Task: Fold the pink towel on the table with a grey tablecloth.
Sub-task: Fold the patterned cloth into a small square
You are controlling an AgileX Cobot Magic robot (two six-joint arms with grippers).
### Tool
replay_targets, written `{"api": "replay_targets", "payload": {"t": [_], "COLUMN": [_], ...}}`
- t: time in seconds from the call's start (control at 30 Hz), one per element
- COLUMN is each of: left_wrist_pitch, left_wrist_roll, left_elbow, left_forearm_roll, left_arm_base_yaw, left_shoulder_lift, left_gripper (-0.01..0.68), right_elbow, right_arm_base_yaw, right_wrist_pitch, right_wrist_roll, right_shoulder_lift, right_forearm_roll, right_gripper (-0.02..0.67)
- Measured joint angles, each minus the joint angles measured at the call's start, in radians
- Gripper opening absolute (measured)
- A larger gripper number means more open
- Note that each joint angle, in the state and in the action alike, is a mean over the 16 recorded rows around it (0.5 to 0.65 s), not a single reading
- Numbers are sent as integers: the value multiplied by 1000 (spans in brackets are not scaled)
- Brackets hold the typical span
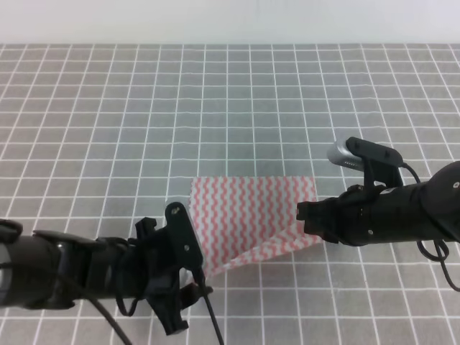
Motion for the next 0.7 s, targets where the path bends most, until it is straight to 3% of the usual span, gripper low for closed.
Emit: {"api": "replay_targets", "payload": {"t": [0.17,0.37,0.7], "left_wrist_pitch": [-16,-31,-40], "left_wrist_roll": [3,6,2], "left_elbow": [-14,-17,-15], "left_forearm_roll": [1,1,-2], "left_arm_base_yaw": [0,0,0], "left_shoulder_lift": [19,30,19], "left_gripper": [390,316,122], "right_elbow": [0,0,0], "right_arm_base_yaw": [0,0,0], "right_wrist_pitch": [0,0,0], "right_wrist_roll": [-1,-1,-1], "right_shoulder_lift": [-1,0,1], "right_forearm_roll": [1,1,1], "right_gripper": [-14,-14,-15]}}
